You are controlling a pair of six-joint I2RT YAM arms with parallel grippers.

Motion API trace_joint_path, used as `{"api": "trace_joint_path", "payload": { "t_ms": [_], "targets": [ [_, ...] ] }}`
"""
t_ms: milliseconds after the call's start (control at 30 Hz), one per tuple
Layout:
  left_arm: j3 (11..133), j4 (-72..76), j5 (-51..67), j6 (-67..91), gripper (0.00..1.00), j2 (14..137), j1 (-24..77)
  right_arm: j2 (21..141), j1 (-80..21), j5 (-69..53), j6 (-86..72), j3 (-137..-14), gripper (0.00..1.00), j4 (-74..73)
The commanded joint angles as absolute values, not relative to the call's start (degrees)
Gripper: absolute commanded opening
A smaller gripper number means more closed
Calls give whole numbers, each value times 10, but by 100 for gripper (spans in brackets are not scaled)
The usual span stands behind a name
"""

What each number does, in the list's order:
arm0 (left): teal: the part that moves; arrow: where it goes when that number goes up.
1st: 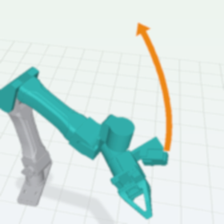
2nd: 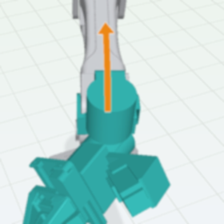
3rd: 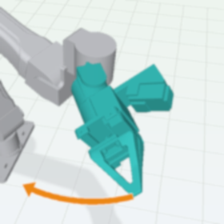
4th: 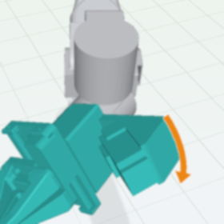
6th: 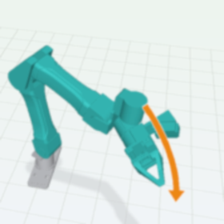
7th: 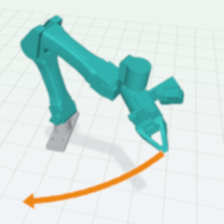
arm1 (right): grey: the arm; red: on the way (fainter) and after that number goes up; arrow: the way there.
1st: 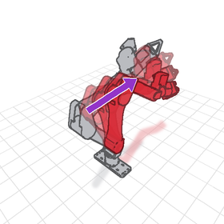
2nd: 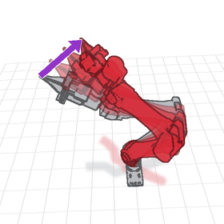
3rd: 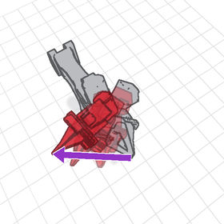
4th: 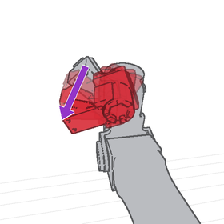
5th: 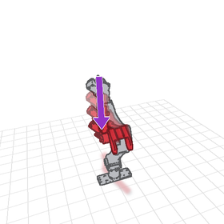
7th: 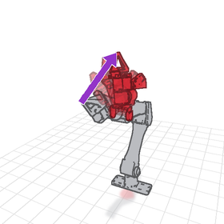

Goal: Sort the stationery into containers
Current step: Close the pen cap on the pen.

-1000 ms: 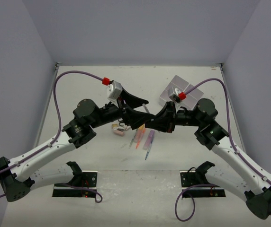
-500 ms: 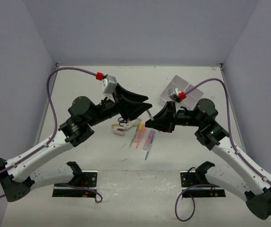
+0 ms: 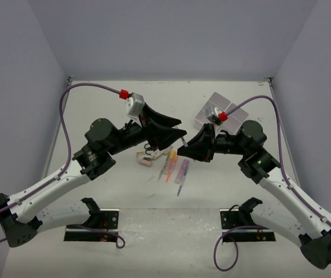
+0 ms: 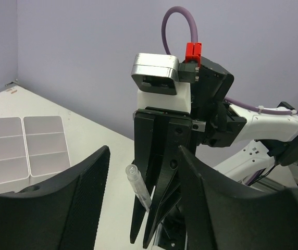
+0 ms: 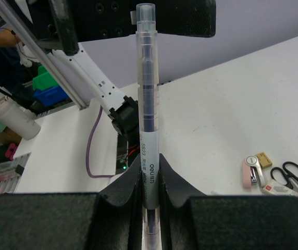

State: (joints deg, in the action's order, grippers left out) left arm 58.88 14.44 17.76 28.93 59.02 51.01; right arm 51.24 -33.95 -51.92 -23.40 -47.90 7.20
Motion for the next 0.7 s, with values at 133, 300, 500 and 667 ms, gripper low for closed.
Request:
{"api": "trace_joint_path", "payload": {
  "t_ms": [133, 300, 500, 667],
  "targets": [
    [582, 155, 178, 294, 27, 586, 499, 506, -338, -517, -236, -505, 0, 80],
    [578, 172, 200, 304, 20, 595, 498, 507, -338, -523, -239, -508, 0, 84],
    [565, 207, 248, 335, 0, 610, 498, 496, -338, -485, -239, -517, 0, 98],
    [563, 213, 297, 353, 0, 643, 499, 505, -338, -426, -254, -521, 0, 167]
  ]
}}
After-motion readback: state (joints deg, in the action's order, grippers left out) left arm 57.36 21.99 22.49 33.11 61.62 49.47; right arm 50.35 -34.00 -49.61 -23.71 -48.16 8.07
